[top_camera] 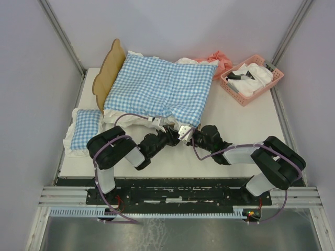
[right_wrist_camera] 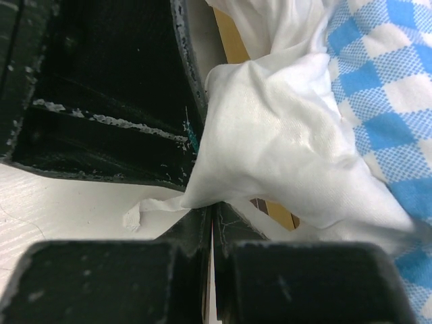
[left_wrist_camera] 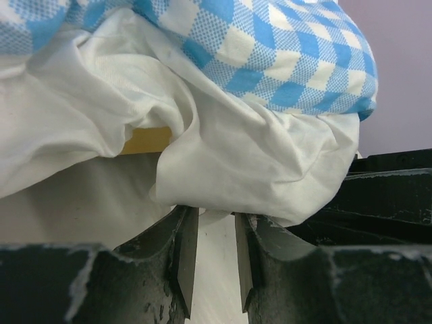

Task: Set up the pet bed
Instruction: Tie the ropes to the bed frame.

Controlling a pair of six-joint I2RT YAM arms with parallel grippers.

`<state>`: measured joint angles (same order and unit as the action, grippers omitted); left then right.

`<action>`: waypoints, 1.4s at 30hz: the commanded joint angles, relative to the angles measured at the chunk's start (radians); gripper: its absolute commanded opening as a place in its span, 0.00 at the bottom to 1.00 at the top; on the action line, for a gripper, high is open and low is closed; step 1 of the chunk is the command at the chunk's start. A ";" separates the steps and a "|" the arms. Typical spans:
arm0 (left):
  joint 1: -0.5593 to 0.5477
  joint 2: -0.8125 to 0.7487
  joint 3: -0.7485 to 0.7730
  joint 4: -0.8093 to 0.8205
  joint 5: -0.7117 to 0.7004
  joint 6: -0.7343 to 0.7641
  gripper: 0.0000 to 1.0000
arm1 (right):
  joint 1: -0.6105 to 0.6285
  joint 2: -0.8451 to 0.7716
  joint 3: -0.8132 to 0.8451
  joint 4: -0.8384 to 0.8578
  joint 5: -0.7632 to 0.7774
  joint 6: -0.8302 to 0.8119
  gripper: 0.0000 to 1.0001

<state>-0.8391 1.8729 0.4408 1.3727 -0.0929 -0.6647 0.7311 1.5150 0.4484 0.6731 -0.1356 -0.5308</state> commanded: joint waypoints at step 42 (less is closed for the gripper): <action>0.017 0.007 0.001 0.092 -0.071 -0.017 0.03 | -0.002 -0.143 -0.020 -0.060 0.082 0.452 0.37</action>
<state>-0.8261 1.9171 0.4454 1.4158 -0.1299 -0.7059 0.7258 1.4353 0.4091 0.6472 -0.0925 -0.3103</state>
